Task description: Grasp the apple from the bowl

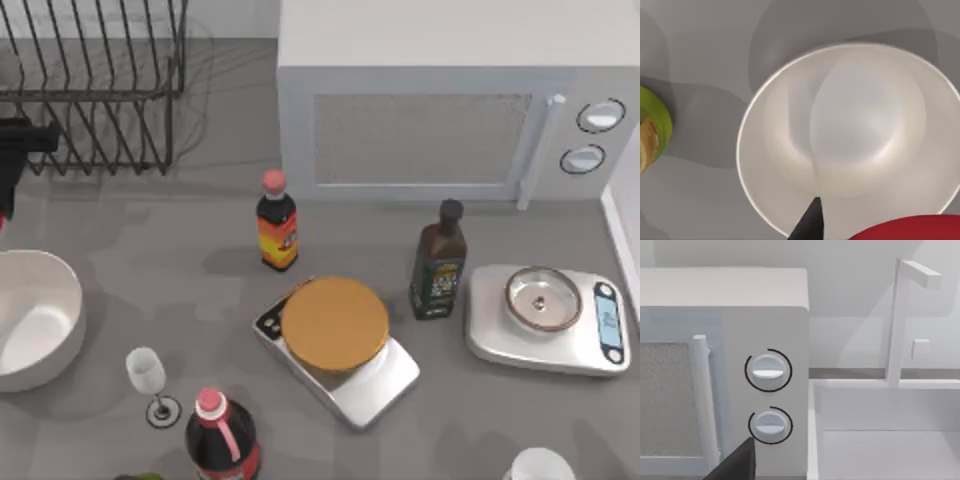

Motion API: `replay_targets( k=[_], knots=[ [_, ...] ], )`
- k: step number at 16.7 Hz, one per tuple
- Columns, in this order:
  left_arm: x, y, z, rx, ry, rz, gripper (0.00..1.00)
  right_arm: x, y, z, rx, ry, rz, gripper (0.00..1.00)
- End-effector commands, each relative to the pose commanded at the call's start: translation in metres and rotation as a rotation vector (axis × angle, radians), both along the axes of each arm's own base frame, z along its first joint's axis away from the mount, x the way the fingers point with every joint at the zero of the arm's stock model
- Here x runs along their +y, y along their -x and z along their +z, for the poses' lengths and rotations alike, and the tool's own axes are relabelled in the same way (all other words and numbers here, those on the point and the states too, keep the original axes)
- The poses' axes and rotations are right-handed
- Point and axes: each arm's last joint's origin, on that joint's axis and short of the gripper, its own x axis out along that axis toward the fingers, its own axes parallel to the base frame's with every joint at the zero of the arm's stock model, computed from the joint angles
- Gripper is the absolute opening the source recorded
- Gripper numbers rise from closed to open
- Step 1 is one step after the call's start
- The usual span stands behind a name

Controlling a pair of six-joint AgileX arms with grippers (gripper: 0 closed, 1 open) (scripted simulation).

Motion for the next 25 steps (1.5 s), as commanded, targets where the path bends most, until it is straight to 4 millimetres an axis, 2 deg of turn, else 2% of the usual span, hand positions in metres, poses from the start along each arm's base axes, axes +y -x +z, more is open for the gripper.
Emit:
replay_targets(
  k=[3, 6, 8, 11, 13, 15, 17, 20, 23, 25],
  knots=[
    [0.0, 0.014, 0.057, -0.008, 0.0, 0.0, 0.0, 0.0, 0.0, 0.0, 0.0, 0.0, 0.0, 1.0],
    [0.0, 0.03, 0.091, -0.03, 0.0, 0.001, 0.0, 0.0, 0.0, 0.0, 0.0, 0.0, 0.0, 1.0],
    [0.0, 0.035, 0.1, -0.038, 0.0, 0.001, 0.0, 0.0, 0.0, 0.0, 0.0, 0.0, 0.0, 1.0],
    [0.0, 0.035, 0.1, -0.038, 0.0, 0.001, 0.0, 0.0, 0.0, 0.0, 0.0, 0.0, 0.0, 1.0],
    [0.001, 0.033, 0.098, -0.034, 0.0, 0.004, 0.0, 0.0, 0.0, 0.0, 0.0, 0.0, 0.0, 1.0],
    [-0.01, 0.023, 0.092, -0.028, 0.001, 0.004, 0.0, 0.0, 0.0, 0.0, 0.0, 0.0, 0.0, 1.0],
    [-0.036, 0.005, 0.078, -0.017, 0.002, 0.005, 0.0, 0.0, 0.0, 0.0, 0.0, 0.0, 0.0, 1.0],
    [-0.102, -0.018, 0.049, -0.001, 0.002, 0.006, 0.0, 0.0, 0.0, 0.0, 0.0, 0.0, 0.0, 1.0],
    [-0.171, -0.025, 0.017, 0.007, -0.001, 0.007, 0.0, 0.0, 0.0, 0.0, 0.0, 0.0, 0.0, 1.0],
    [-0.197, -0.026, 0.002, 0.008, -0.001, 0.007, 0.0, 0.0, 0.0, 0.0, 0.0, 0.0, 0.0, 1.0]
  ],
)
